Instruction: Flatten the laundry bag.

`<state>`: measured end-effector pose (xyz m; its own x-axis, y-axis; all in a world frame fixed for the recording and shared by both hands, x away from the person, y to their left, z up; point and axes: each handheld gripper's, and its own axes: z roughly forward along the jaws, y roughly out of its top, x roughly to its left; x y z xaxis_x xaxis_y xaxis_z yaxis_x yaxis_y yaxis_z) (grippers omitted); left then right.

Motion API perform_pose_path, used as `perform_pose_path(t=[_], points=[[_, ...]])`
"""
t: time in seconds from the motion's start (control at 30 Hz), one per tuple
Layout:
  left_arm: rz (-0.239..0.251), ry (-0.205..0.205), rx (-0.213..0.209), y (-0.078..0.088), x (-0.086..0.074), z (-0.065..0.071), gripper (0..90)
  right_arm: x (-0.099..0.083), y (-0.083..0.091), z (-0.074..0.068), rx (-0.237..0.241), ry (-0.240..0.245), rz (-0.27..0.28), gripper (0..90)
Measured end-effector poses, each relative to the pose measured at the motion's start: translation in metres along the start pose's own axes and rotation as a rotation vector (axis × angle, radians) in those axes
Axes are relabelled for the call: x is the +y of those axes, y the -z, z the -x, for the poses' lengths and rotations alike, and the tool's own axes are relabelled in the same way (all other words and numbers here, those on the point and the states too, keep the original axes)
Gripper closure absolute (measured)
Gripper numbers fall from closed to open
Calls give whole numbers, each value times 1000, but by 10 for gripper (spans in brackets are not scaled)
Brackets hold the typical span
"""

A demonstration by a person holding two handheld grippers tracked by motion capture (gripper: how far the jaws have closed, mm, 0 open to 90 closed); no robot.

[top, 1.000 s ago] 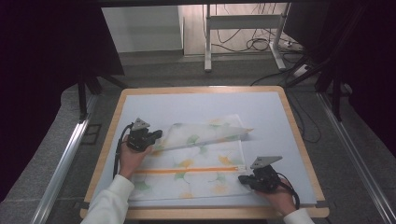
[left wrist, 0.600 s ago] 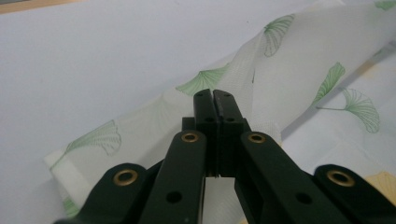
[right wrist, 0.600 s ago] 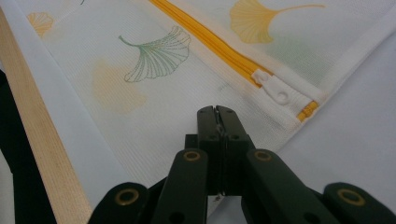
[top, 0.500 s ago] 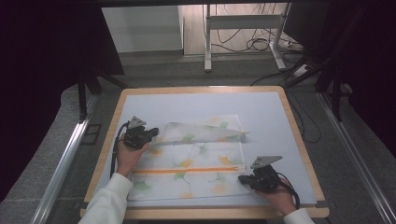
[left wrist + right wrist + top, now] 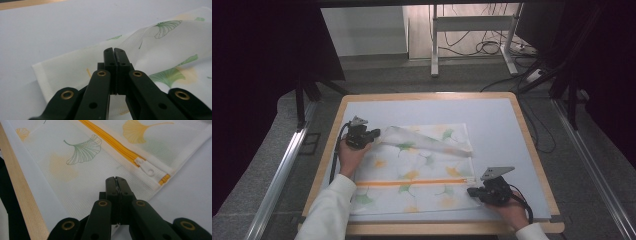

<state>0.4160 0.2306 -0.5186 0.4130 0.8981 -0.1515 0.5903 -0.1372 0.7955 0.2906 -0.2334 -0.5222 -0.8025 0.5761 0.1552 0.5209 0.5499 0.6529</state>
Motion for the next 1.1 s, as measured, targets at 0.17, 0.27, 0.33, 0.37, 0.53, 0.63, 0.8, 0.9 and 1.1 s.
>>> perform_pose_path(t=[0.17, 0.27, 0.33, 0.37, 0.53, 0.63, 0.8, 0.9, 1.1], points=[[2, 35, 2, -8, 2, -13, 900, 0, 0, 0, 2, -2, 1, 889], [-2, 51, 16, -11, 4, -20, 900, 0, 0, 1, 6, -2, 1, 890], [-4, 56, 21, -11, 4, -22, 900, 0, 0, 1, 6, -3, 2, 890], [-6, 66, 28, -12, 4, -26, 900, 0, 0, 1, 4, -2, 2, 890], [-13, 75, 35, -12, 2, -29, 900, 0, 0, 1, 8, -3, 2, 890], [-11, 77, 38, -12, 2, -30, 900, 0, 0, 1, 6, -2, 2, 889], [-6, 79, 44, -10, 2, -33, 900, 0, 0, 2, 9, 2, 2, 890], [-3, 81, 48, -10, 4, -36, 900, 0, 0, 2, 10, 4, 2, 890], [26, 101, 26, -6, 5, -43, 711, 0, 0, 1, 7, 3, 0, 890]])
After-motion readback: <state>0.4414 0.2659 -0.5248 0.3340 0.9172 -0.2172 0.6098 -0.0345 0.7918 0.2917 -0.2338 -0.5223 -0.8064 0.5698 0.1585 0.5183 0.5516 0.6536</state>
